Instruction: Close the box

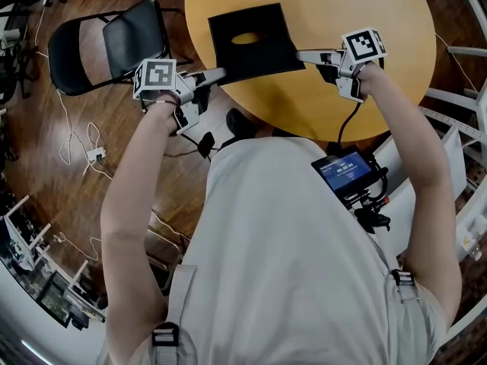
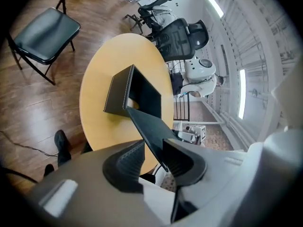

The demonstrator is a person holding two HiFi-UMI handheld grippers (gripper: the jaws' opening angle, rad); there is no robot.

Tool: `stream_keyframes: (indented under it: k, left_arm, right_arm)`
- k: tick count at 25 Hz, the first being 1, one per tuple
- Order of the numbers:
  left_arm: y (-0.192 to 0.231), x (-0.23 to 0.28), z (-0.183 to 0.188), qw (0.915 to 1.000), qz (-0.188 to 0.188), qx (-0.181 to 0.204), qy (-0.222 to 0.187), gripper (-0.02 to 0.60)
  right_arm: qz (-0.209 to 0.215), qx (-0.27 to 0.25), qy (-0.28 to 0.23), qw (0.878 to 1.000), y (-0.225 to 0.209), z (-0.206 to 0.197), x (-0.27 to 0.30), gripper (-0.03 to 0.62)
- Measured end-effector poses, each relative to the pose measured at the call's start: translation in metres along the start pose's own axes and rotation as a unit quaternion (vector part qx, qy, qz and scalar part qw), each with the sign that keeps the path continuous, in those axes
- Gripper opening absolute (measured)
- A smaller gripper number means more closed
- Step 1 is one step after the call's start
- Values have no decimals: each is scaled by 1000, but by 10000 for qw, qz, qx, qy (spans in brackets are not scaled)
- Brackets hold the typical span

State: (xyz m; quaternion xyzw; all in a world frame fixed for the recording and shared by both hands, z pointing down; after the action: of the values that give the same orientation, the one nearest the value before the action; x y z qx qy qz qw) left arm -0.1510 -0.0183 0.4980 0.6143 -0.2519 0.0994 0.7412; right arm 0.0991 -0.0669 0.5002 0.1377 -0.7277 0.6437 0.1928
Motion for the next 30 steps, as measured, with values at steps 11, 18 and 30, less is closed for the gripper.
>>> stream_keyframes:
  k: [11,18,30]
  left_arm:
    - [-19,-10,-2,9988,-283,326,-236,129]
    - [-13,-8,-18,9963,-474,712,9,185]
    - [-29,-12,17,9901,-690,857,-872,258]
  right_arm:
    - [1675,-1235,-231,9778,57,20,7,164]
    - [1820,-1025,-248,9776,54,3,9,225]
    - [1827,-1336,-1121,9676,59,44,8,198]
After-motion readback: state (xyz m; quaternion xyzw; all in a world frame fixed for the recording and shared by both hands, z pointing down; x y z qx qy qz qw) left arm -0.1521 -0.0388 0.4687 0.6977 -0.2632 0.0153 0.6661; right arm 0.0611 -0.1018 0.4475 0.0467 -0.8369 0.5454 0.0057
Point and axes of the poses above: the fingertips, and each gripper's own axes: x forward along the fingers, y to its left, z out of its top, the point moved 4 cm from there along -x, backward along the fingers, and after that the axes turned 4 degrees about z, right-handed, at the moved point
